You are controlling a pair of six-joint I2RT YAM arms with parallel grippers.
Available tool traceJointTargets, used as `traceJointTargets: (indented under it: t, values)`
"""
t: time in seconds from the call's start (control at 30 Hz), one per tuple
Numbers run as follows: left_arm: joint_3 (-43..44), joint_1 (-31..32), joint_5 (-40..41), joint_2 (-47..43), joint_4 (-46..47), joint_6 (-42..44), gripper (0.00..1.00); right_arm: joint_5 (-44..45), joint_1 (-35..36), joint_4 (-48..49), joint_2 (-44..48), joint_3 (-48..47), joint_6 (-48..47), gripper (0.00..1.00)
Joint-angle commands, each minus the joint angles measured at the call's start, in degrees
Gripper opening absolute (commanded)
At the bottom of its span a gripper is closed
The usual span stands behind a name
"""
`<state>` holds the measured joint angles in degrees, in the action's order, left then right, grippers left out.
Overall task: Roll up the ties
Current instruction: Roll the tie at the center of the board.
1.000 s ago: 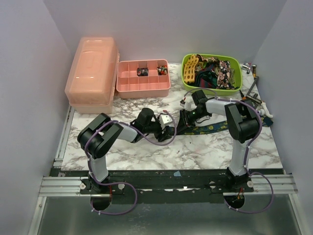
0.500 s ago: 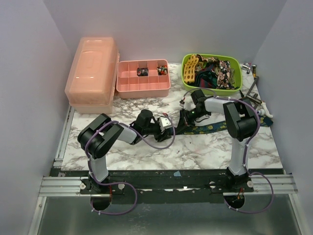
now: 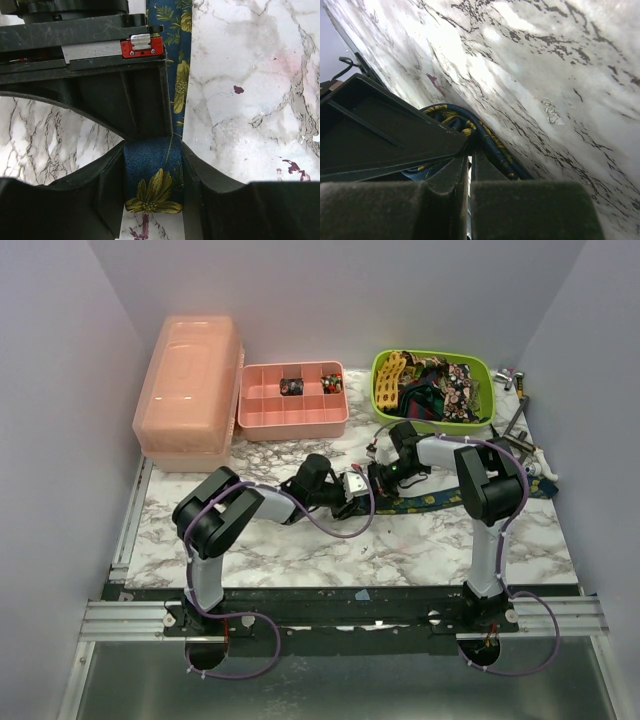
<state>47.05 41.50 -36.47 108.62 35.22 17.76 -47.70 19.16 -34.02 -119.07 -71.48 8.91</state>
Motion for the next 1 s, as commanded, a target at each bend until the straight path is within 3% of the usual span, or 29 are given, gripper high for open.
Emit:
traceJointTargets:
  t: [0.0,0.13,0.33,0.67,0.77,0.97]
  values:
    - [3.1,1.2,0.2,3.1,-6.2,0.7,0.39,15.0,1.0,2.7,-5.4,1.5,-5.9,0.02]
    - [4.2,1.3,3.5,5.2,-13.7,2.3,0.36,12.1,1.0,3.6,-3.1,2.4,-6.5,0.03]
    - [3.1,1.1,7.2,5.3,-21.0,4.4,0.23,8.9,-0.7,4.8,5.2,5.1,-6.3,0.09]
    - [6.5,1.1,7.5,6.5,-29.7,3.2,0.20,-2.4,-8.2,-1.9,13.4,6.4,-9.9,0.39]
    - [6.9,1.2,7.0,6.6,-29.8,2.9,0.21,-5.6,-7.8,0.9,13.0,7.5,-5.5,0.52]
    - [8.0,1.1,6.6,6.8,-30.3,2.9,0.22,-5.7,-4.1,5.7,8.8,7.0,-1.8,0.57]
